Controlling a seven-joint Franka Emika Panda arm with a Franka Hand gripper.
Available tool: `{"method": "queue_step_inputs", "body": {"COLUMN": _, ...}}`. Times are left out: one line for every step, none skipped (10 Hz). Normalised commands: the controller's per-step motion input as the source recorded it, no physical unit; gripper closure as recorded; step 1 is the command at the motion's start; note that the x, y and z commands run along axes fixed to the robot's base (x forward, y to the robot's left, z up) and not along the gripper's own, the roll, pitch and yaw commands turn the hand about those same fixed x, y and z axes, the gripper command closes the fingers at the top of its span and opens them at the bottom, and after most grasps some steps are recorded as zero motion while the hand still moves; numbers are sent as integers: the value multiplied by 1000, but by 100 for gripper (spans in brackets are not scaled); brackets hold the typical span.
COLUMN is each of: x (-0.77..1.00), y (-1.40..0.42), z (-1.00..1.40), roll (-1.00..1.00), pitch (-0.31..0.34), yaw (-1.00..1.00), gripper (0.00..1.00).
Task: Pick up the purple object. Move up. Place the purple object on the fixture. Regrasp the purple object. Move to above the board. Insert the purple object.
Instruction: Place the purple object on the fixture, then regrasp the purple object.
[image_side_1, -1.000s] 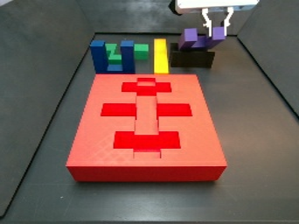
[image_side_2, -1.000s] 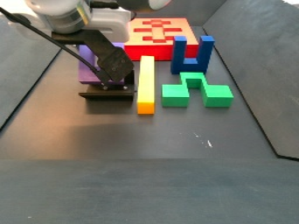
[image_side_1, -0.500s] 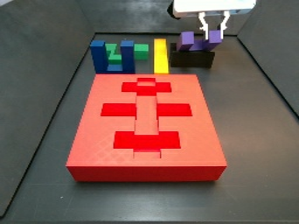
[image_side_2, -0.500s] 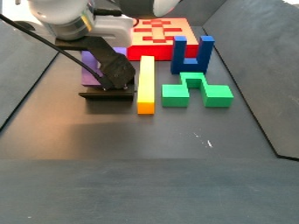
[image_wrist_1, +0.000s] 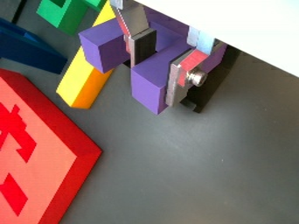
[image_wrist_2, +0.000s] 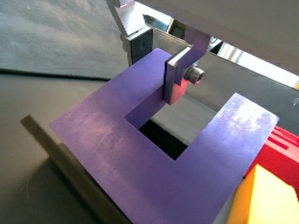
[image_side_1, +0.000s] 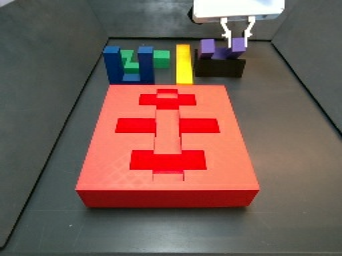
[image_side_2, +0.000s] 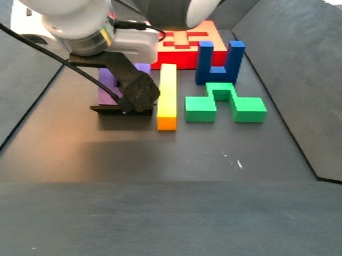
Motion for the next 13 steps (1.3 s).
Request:
{"method": "queue_step_inputs", "body": {"x": 0, "y": 0, "z": -191, "roll": 183, "pitch": 17, "yaw": -37, "gripper": 100}}
{"method": "queue_step_inputs", "body": {"x": 0, "y": 0, "z": -246, "roll": 143, "pitch": 14, "yaw": -86, "gripper": 100}}
{"method": "queue_step_inputs", "body": {"x": 0, "y": -3, "z": -191, "roll": 137, "pitch": 9, "yaw": -77, "gripper": 100}}
{"method": "queue_step_inputs", "body": {"x": 0, "y": 0, "z": -6, "roll": 120, "pitch": 69, "yaw": -46, "gripper": 100}}
{"method": "queue_step_inputs", "body": {"x": 0, "y": 0, "z": 0, "roll": 0, "pitch": 0, "yaw": 0, "gripper": 100}}
{"method": "queue_step_inputs", "body": {"x": 0, "y": 0, "z": 0, "roll": 0, "pitch": 0, "yaw": 0, "gripper": 0}}
{"method": "queue_step_inputs", "body": {"x": 83, "y": 46, "z": 414, "roll": 100, "pitch": 171, "yaw": -14, "gripper": 0}}
{"method": "queue_step_inputs", "body": {"x": 0, "y": 86, "z": 563, "roll": 209, "pitch": 166, "yaw": -51, "gripper": 0}}
{"method": "queue_step_inputs", "body": {"x": 0, "y": 66, "z": 531, "roll": 191, "pitch": 151, "yaw": -17, "gripper": 0}}
{"method": "queue_step_inputs", "body": {"x": 0, "y": -29, "z": 260, "roll": 574, "pitch": 69, "yaw": 0, "gripper": 0}}
{"method": "queue_step_inputs", "body": {"x": 0, "y": -214, "z": 143, "roll": 989, "pitch": 37, "yaw": 0, "gripper": 0}}
{"method": "queue_step_inputs", "body": {"x": 0, "y": -249, "z": 123, "roll": 1000, "pitch": 57, "yaw": 9, "gripper": 0}}
{"method": "queue_step_inputs", "body": {"x": -9, "y": -251, "z": 114, "roll": 1000, "pitch": 69, "yaw": 37, "gripper": 0}}
